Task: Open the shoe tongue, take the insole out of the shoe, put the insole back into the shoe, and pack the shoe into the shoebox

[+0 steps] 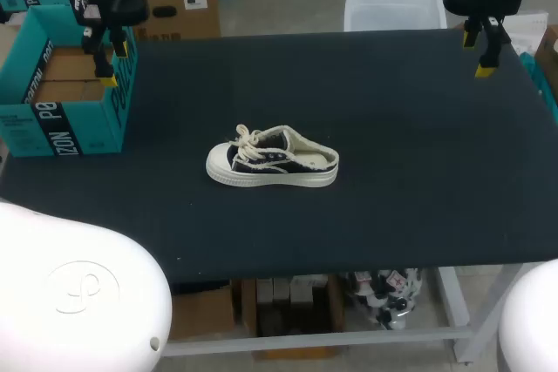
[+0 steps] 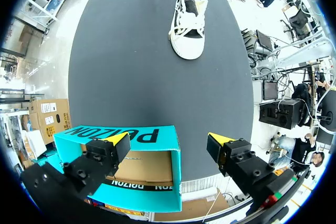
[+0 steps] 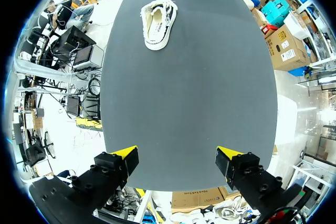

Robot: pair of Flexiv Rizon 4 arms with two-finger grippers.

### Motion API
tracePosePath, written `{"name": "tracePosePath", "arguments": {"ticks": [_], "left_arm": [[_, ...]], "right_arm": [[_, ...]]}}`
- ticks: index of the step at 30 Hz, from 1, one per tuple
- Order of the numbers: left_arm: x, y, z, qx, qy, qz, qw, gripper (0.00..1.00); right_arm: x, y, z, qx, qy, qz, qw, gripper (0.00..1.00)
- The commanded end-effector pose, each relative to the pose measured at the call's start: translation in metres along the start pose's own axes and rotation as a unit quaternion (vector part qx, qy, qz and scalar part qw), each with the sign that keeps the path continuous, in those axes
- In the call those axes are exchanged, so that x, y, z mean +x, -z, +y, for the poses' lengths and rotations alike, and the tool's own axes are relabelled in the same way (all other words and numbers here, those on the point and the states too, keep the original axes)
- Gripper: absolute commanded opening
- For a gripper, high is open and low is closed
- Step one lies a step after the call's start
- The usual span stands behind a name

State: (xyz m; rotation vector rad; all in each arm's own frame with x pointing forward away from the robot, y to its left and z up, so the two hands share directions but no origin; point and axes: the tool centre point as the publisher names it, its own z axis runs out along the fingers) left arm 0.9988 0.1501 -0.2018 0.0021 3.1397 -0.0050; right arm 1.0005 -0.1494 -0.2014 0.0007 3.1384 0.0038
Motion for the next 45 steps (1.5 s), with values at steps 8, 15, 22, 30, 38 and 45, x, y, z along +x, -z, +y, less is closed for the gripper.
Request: {"name": "tracePosePath", "arguments": {"ticks": [8, 15, 22, 30, 38, 45], "left_arm": [[0.001, 0.001, -0.004, -0.001, -0.009, -0.007, 1.0, 1.0], [0.004, -0.001, -0.021, 0.015, -0.029, -0.014, 0.999, 1.0], [0.008, -0.002, -0.038, 0.036, -0.054, -0.02, 0.998, 1.0], [0.014, -0.004, -0.066, 0.055, -0.073, -0.018, 0.996, 1.0], [0.016, 0.002, -0.095, 0.053, 0.037, 0.02, 0.998, 1.0], [0.023, 0.0, -0.12, 0.08, 0.145, 0.02, 0.986, 1.0]], "right_arm": [[0.0, 0.0, 0.001, -0.001, -0.005, 0.004, 1.0, 1.0], [0.009, -0.017, 0.021, -0.072, -0.013, 0.021, 0.997, 1.0], [0.018, -0.032, 0.045, -0.156, -0.035, 0.026, 0.987, 1.0], [0.028, -0.06, 0.076, -0.246, -0.051, 0.012, 0.968, 1.0], [0.038, -0.096, 0.114, -0.301, -0.049, -0.004, 0.952, 1.0], [0.043, -0.119, 0.138, -0.35, -0.048, -0.029, 0.935, 1.0]]}}
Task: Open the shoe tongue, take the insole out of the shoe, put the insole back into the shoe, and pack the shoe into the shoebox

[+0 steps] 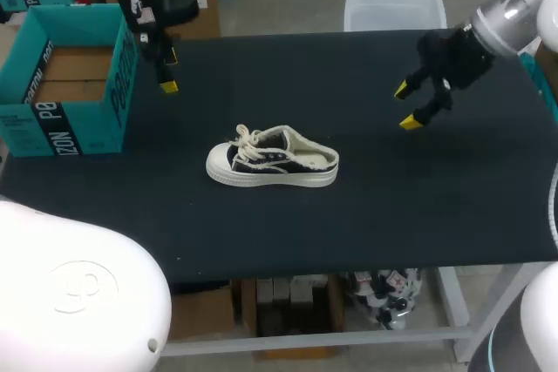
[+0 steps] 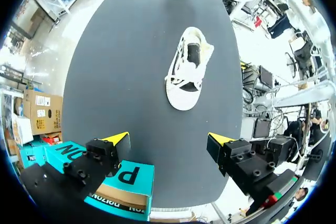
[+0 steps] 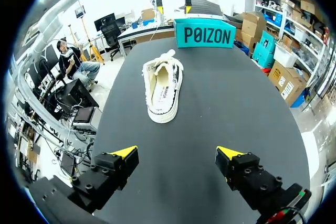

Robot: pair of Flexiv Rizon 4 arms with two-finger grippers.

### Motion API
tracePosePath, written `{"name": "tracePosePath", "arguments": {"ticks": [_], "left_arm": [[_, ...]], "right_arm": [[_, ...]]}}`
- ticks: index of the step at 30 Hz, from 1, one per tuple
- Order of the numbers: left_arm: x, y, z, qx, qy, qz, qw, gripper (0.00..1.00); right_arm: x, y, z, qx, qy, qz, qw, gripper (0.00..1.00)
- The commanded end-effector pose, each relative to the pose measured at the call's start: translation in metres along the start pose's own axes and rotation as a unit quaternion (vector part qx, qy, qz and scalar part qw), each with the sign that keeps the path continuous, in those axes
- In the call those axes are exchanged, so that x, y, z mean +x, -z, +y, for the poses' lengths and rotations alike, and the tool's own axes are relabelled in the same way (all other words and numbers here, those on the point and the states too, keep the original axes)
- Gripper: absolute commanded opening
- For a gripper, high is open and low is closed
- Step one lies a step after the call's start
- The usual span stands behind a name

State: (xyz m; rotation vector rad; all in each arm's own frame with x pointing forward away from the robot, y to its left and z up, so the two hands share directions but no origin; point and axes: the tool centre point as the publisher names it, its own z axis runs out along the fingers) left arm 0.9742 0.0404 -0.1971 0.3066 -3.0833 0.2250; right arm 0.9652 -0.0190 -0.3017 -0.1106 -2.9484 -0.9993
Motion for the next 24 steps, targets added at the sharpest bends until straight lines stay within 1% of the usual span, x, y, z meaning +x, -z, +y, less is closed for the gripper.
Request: {"name": "tracePosePath", "arguments": {"ticks": [1, 2, 3, 4, 6, 16, 17, 18, 19, 20, 21, 23, 24], "left_arm": [[0.001, -0.009, -0.012, 0.009, 0.061, -0.006, 0.998, 1.0], [0.001, -0.011, -0.015, 0.011, 0.073, -0.005, 0.997, 1.0], [0.0, -0.014, -0.018, 0.013, 0.075, 0.002, 0.997, 1.0], [0.001, -0.016, -0.02, 0.003, 0.073, -0.003, 0.997, 1.0], [0.001, -0.016, -0.02, 0.003, 0.073, -0.003, 0.997, 1.0], [0.001, -0.016, -0.02, 0.003, 0.073, -0.003, 0.997, 1.0], [-0.001, -0.015, -0.022, 0.004, 0.091, -0.001, 0.996, 1.0], [0.0, -0.015, -0.024, 0.008, 0.096, 0.002, 0.995, 1.0], [0.002, -0.016, -0.028, 0.004, 0.107, 0.006, 0.994, 1.0], [0.002, -0.018, -0.031, 0.001, 0.128, 0.011, 0.992, 1.0], [0.003, -0.02, -0.034, 0.003, 0.13, 0.017, 0.991, 1.0], [0.005, -0.024, -0.04, 0.002, 0.15, 0.029, 0.988, 1.0], [0.005, -0.026, -0.044, 0.001, 0.152, 0.029, 0.988, 1.0]], "right_arm": [[0.008, -0.023, -0.005, -0.043, 0.0, -0.045, 0.998, 1.0], [0.008, -0.027, -0.005, -0.045, -0.004, -0.049, 0.998, 1.0], [0.009, -0.03, -0.004, -0.046, -0.01, -0.051, 0.998, 1.0], [0.009, -0.033, -0.004, -0.05, -0.017, -0.049, 0.997, 1.0], [0.009, -0.035, -0.003, -0.024, -0.027, -0.047, 0.998, 1.0], [0.009, -0.035, -0.003, -0.024, -0.027, -0.047, 0.998, 1.0], [0.009, -0.035, -0.003, -0.024, -0.027, -0.047, 0.998, 1.0], [0.007, -0.033, -0.004, -0.031, -0.039, -0.04, 0.998, 1.0], [0.007, -0.034, -0.003, -0.021, -0.042, -0.036, 0.998, 1.0], [0.009, -0.037, -0.001, -0.03, -0.064, -0.035, 0.997, 1.0], [0.01, -0.043, 0.001, -0.028, -0.056, -0.022, 0.998, 1.0], [0.013, -0.055, 0.004, -0.034, -0.063, -0.005, 0.997, 1.0], [0.014, -0.061, 0.006, -0.025, -0.061, 0.002, 0.998, 1.0]]}}
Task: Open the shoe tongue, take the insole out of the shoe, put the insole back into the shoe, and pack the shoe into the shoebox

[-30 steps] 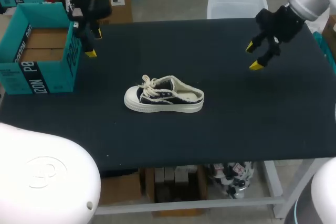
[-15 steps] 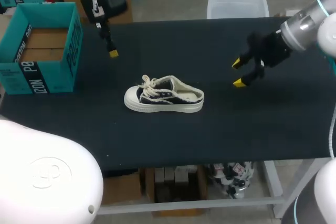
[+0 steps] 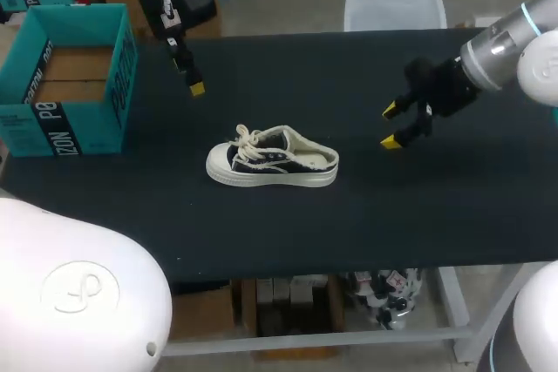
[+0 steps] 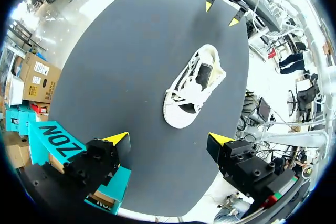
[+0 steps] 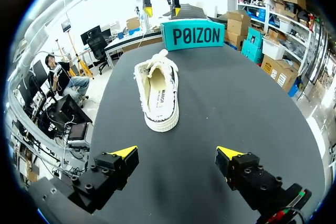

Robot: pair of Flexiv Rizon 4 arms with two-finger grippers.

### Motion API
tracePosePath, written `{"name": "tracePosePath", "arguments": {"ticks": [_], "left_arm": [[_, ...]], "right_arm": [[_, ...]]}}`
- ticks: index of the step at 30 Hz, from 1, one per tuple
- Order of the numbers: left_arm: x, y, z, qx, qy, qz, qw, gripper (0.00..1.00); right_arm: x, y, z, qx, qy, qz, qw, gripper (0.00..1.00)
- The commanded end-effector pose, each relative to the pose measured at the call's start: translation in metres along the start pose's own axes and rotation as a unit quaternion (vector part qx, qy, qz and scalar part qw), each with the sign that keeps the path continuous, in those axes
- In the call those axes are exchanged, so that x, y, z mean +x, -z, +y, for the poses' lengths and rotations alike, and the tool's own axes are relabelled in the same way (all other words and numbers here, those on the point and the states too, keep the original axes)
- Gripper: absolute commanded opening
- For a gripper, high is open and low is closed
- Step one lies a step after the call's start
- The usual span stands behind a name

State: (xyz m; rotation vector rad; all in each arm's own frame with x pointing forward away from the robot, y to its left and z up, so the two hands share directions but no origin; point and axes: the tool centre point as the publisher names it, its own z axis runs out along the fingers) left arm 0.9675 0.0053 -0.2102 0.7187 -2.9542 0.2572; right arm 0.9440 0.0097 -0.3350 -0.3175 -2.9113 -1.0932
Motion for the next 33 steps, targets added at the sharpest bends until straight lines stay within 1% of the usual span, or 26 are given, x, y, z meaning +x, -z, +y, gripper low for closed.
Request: {"name": "tracePosePath", "arguments": {"ticks": [1, 5, 8, 9, 10, 14, 15, 16, 17, 18, 20, 21, 22, 24, 26, 33], "left_arm": [[-0.003, -0.01, -0.017, -0.015, 0.019, 0.012, 1.0, 1.0], [0.003, -0.018, -0.026, -0.032, 0.032, 0.012, 0.999, 1.0], [0.006, -0.021, -0.031, -0.032, 0.03, 0.018, 0.999, 1.0], [0.007, -0.022, -0.032, -0.034, 0.03, 0.019, 0.999, 1.0], [0.008, -0.023, -0.033, -0.033, 0.029, 0.022, 0.999, 1.0], [0.011, -0.025, -0.036, -0.032, 0.035, 0.023, 0.999, 1.0], [0.012, -0.025, -0.036, -0.033, 0.039, 0.018, 0.999, 1.0], [0.012, -0.025, -0.037, -0.032, 0.044, 0.017, 0.998, 1.0], [0.013, -0.026, -0.038, -0.033, 0.043, 0.021, 0.998, 1.0], [0.013, -0.026, -0.039, -0.034, 0.051, 0.022, 0.998, 1.0], [0.015, -0.027, -0.042, -0.038, 0.063, 0.021, 0.997, 1.0], [0.016, -0.028, -0.043, -0.04, 0.069, 0.021, 0.997, 1.0], [0.017, -0.029, -0.045, -0.042, 0.08, 0.014, 0.996, 1.0], [0.02, -0.03, -0.047, -0.044, 0.089, 0.011, 0.995, 1.0], [0.023, -0.031, -0.05, -0.042, 0.101, -0.001, 0.994, 1.0], [0.031, -0.031, -0.053, -0.036, 0.094, -0.005, 0.995, 1.0]], "right_arm": [[-0.005, -0.023, 0.005, 0.0, -0.001, 0.033, 0.999, 1.0], [-0.002, -0.041, 0.01, -0.014, 0.01, 0.045, 0.999, 1.0], [0.001, -0.052, 0.012, -0.024, 0.008, 0.025, 0.999, 1.0], [0.002, -0.055, 0.013, -0.042, 0.013, 0.024, 0.999, 1.0], [0.004, -0.058, 0.014, -0.047, 0.015, 0.024, 0.998, 1.0], [0.006, -0.072, 0.016, -0.049, 0.007, 0.024, 0.998, 1.0], [0.007, -0.076, 0.016, -0.058, 0.008, 0.027, 0.998, 1.0], [0.008, -0.078, 0.017, -0.058, 0.009, 0.028, 0.998, 1.0], [0.009, -0.08, 0.017, -0.057, 0.009, 0.027, 0.998, 1.0], [0.01, -0.083, 0.018, -0.065, 0.008, 0.03, 0.997, 1.0], [0.012, -0.088, 0.018, -0.065, 0.007, 0.028, 0.997, 1.0], [0.013, -0.091, 0.019, -0.075, 0.006, 0.029, 0.997, 1.0], [0.015, -0.094, 0.02, -0.075, 0.006, 0.028, 0.997, 1.0], [0.018, -0.1, 0.021, -0.079, 0.005, 0.034, 0.996, 1.0], [0.021, -0.106, 0.022, -0.075, 0.001, 0.034, 0.997, 1.0], [0.028, -0.121, 0.021, -0.089, -0.004, 0.027, 0.996, 1.0]]}}
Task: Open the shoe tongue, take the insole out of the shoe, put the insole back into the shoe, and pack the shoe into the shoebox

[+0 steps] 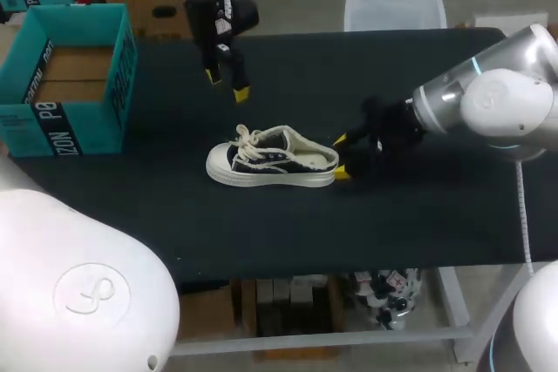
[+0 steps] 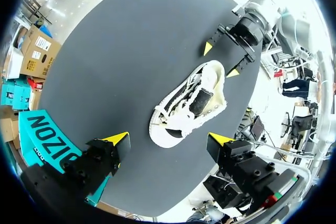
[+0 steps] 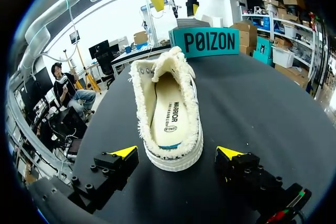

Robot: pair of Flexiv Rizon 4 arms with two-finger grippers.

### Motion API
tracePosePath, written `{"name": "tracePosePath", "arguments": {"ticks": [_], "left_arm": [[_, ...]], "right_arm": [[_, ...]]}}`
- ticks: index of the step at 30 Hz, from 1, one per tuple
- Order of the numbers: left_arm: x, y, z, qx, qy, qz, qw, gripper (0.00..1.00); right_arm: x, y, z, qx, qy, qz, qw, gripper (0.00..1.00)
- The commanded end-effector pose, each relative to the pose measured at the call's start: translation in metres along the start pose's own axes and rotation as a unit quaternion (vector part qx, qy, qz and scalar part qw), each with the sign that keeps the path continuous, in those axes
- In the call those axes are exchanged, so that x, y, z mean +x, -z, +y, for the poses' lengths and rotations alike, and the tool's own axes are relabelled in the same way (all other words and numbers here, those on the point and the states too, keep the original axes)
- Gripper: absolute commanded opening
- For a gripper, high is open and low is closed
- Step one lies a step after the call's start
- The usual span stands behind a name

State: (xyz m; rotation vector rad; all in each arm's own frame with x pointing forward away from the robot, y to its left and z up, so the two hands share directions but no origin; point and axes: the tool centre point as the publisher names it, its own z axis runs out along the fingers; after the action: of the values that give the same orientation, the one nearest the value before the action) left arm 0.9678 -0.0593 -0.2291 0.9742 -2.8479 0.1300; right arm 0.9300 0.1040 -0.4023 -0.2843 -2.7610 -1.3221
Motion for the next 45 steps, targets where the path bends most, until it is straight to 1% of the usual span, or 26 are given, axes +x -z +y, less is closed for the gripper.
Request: {"name": "tracePosePath", "arguments": {"ticks": [1, 11, 20, 28, 35, 36, 37, 38, 42, 45], "left_arm": [[0.006, -0.001, 0.002, 0.004, 0.001, -0.007, 1.0, 1.0], [0.008, -0.002, 0.004, 0.01, 0.012, -0.018, 1.0, 1.0], [0.007, -0.007, 0.002, 0.01, 0.024, -0.025, 0.999, 1.0], [0.007, -0.006, 0.003, 0.013, 0.026, -0.022, 0.999, 1.0], [0.008, -0.006, 0.0, 0.013, 0.029, -0.019, 0.999, 1.0], [0.009, -0.006, 0.0, 0.013, 0.029, -0.018, 0.999, 1.0], [0.01, -0.006, -0.001, 0.012, 0.029, -0.018, 0.999, 1.0], [0.01, -0.006, -0.002, 0.011, 0.029, -0.017, 0.999, 1.0], [0.013, -0.008, -0.006, 0.005, 0.03, -0.015, 0.999, 1.0], [0.017, -0.009, -0.011, -0.002, 0.042, -0.011, 0.999, 1.0]], "right_arm": [[0.002, -0.01, -0.003, -0.011, 0.002, -0.007, 1.0, 1.0], [0.005, -0.021, 0.0, -0.021, -0.004, -0.001, 1.0, 1.0], [0.003, -0.039, 0.002, -0.026, -0.008, 0.013, 1.0, 1.0], [-0.002, -0.042, -0.001, -0.025, -0.005, 0.011, 1.0, 1.0], [-0.003, -0.043, -0.005, -0.031, -0.003, 0.007, 0.999, 1.0], [-0.003, -0.043, -0.006, -0.036, -0.004, 0.006, 0.999, 0.96], [-0.003, -0.043, -0.007, -0.036, -0.004, 0.006, 0.999, 0.33], [-0.003, -0.043, -0.007, -0.035, -0.005, 0.004, 0.999, 0.0], [-0.001, -0.043, -0.007, -0.041, -0.004, 0.0, 0.999, 0.0], [0.0, -0.042, -0.006, -0.04, -0.005, -0.003, 0.999, 0.0]]}}
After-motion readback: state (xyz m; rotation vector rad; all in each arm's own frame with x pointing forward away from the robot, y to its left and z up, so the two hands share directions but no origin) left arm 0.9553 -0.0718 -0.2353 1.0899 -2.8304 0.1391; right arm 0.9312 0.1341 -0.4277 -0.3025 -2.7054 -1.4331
